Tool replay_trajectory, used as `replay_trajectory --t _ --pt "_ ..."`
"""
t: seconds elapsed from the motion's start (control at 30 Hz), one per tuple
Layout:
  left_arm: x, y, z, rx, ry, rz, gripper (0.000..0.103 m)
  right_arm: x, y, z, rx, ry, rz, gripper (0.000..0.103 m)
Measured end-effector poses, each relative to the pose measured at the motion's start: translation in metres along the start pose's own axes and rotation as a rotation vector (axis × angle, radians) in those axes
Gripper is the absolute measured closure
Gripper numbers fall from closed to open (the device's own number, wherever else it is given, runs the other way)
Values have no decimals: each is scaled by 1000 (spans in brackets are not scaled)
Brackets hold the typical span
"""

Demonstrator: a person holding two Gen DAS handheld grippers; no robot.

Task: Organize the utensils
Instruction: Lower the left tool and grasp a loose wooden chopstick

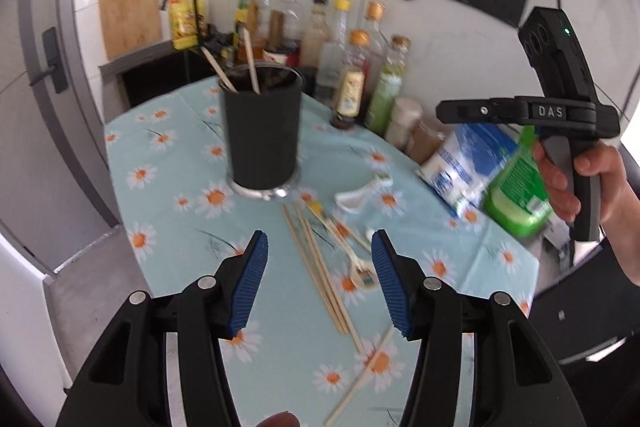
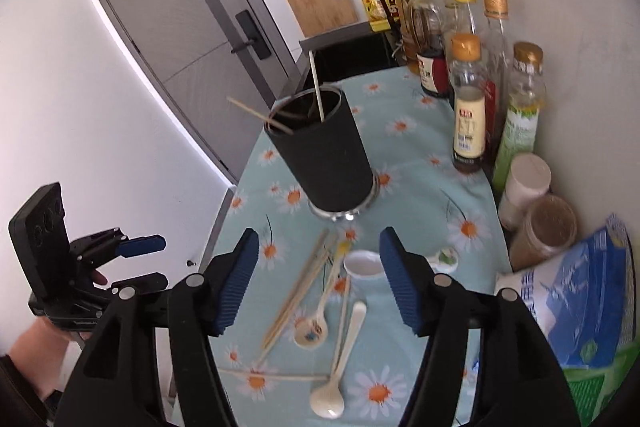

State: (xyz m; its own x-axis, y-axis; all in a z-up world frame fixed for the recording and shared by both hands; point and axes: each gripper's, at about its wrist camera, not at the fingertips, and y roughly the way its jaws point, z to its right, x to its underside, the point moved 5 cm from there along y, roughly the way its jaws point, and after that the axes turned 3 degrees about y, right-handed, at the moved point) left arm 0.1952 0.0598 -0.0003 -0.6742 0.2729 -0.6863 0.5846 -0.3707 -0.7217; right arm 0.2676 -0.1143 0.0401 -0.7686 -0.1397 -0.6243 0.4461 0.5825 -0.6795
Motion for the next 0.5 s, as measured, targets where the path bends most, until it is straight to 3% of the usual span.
replay_trajectory --t 0.17,0.33,0.5 --pt "26 18 28 43 123 -136 51 36 2 8 -18 42 -93 40" --pt "62 47 53 62 244 -300 51 65 0 13 -30 82 -130 40" --pt "96 71 64 74 294 -435 55 85 5 22 -35 120 -175 40"
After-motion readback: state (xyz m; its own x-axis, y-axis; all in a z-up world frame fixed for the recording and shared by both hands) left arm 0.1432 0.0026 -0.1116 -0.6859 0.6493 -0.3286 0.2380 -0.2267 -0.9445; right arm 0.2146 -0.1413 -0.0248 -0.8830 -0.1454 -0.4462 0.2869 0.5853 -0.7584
